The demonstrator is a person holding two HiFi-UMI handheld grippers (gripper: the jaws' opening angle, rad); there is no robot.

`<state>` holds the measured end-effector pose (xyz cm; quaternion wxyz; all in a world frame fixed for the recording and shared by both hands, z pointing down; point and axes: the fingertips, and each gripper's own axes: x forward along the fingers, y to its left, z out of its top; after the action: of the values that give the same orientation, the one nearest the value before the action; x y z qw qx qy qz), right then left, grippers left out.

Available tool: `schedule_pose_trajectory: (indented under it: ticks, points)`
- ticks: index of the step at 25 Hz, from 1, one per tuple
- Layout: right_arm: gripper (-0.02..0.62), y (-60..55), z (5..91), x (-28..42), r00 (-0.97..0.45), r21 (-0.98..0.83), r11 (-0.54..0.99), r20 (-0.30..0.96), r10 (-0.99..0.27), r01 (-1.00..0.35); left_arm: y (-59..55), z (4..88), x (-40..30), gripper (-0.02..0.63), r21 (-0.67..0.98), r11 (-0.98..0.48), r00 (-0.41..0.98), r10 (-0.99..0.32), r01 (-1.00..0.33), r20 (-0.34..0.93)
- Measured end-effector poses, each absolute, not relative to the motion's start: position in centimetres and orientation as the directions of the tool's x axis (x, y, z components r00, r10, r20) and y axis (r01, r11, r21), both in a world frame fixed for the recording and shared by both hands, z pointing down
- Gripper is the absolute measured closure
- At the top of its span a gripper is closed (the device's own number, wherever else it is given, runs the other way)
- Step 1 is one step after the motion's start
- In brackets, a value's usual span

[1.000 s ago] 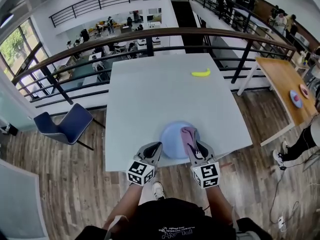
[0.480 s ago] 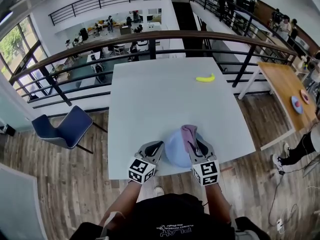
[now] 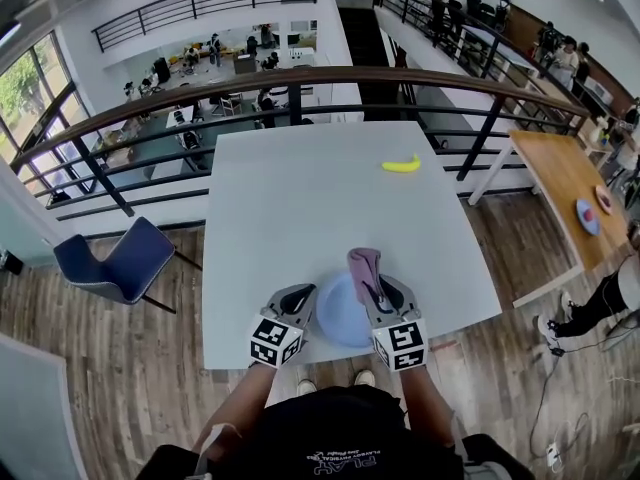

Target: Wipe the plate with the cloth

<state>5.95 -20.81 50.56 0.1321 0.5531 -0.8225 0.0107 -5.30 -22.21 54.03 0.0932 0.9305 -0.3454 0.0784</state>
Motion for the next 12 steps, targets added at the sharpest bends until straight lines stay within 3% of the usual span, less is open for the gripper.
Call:
schedule_pose_trajectory:
  ticks: [12]
  points:
    - [0.491, -23.3, 52.4, 8.5, -0.416, 0.124, 0.46, 0.272, -0.868, -0.879, -25.4, 56.7, -3.3, 0.604, 0.145, -0.681, 0.691, -0.672, -0.718, 0.268]
